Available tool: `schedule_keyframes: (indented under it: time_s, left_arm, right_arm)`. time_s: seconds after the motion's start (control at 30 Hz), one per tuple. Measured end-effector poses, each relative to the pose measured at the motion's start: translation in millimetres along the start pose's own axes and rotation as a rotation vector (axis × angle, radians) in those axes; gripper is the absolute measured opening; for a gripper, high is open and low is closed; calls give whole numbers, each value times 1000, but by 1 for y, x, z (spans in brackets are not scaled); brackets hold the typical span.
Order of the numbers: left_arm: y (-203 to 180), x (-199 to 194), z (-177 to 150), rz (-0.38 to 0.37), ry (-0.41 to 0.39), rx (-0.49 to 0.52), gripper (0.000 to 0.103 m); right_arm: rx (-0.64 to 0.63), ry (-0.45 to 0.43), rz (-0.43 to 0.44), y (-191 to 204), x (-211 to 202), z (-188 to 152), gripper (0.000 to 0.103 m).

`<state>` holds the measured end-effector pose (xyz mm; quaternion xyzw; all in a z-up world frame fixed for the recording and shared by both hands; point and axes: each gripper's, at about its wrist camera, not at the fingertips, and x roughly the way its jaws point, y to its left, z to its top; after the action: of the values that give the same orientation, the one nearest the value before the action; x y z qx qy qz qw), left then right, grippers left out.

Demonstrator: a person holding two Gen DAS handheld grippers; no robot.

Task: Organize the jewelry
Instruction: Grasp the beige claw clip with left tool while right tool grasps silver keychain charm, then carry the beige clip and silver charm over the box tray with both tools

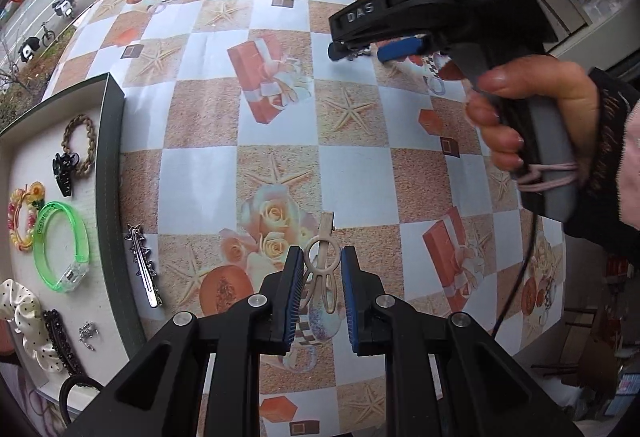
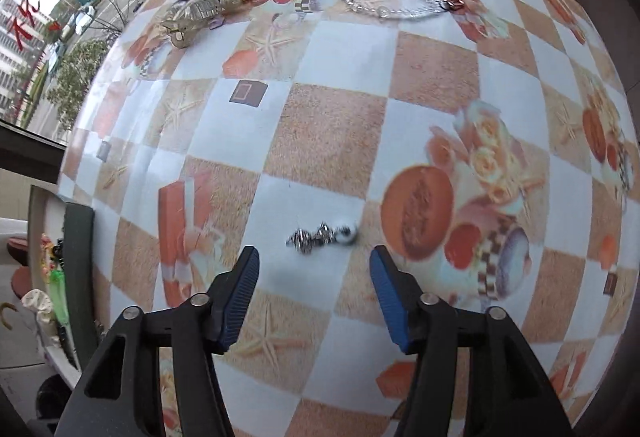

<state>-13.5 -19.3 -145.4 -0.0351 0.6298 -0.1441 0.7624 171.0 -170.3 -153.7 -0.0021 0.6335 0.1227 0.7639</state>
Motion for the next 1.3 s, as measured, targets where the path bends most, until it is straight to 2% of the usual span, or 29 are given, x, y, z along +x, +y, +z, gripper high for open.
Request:
schedule_keyframes:
  time_s: [0.03,0.07,0.1,0.13,0.17,0.23,0.37,0.5,0.53,0.63,0.67,0.7,0.77,0.8,0.9,0.97,1.03,1.07,1.17,1.3]
  left_arm:
    - [1,0,0,0,-1,-4,23]
    - [3,0,0,-1,-1,-8,23]
    - [4,-1,1,-2,-1,-10,23]
    - [5,-2,1,-1,-1,-11,23]
    - [6,-3,1,-1,-1,-12,23]
    - [8,-5,2,0,-3,-13,23]
    - [10,-9,4,3,-12,-15,23]
    - [12,-11,5,9,-13,-14,23]
    - [13,-12,5,12,-13,-13,23]
    - [13,-12,5,17,-16,-15,23]
    - [13,-12,4,18,-17,-16,23]
    - [13,-12,4,19,-17,-17,23]
    - [13,-11,4,23,-17,-19,23]
    - [13,-11,4,24,-16,-20,23]
    - [14,-10,3,23,-16,-26,23]
    - [15,-10,4,23,-18,-30,23]
    - [15,-10,4,23,-19,-35,23]
    - [15,-9,4,24,-20,-36,23]
    - [15,-11,4,27,-27,-44,23]
    - [15,-12,3,30,-34,-54,23]
  right_arm:
    - [-29,0,-29,5,2,2,49]
    - [-57,-3,-63,10,3,2,37]
    - [-71,-5,-76,11,2,2,18]
    - [-71,-1,-59,12,2,1,4]
    - [-54,9,-45,10,2,0,1]
    - [-29,13,-37,6,2,-1,1]
    - [58,17,49,-8,-7,-10,1]
    - [78,16,100,-17,-19,-20,1]
    - [79,14,137,-18,-19,-19,1]
    - [102,11,165,-22,-17,-11,2]
    - [120,12,174,-21,-15,-7,7]
    - [139,14,171,-19,-11,-3,22]
    - [153,4,147,-14,-5,3,40]
    - [151,1,135,-11,-3,5,41]
    - [132,-3,90,-1,3,11,41]
    - [82,-14,29,10,5,15,41]
    - [40,-12,-14,19,7,17,29]
    - [17,-10,-46,23,7,18,16]
    - [38,-14,-18,21,4,15,14]
    - [102,-11,96,8,-8,4,13]
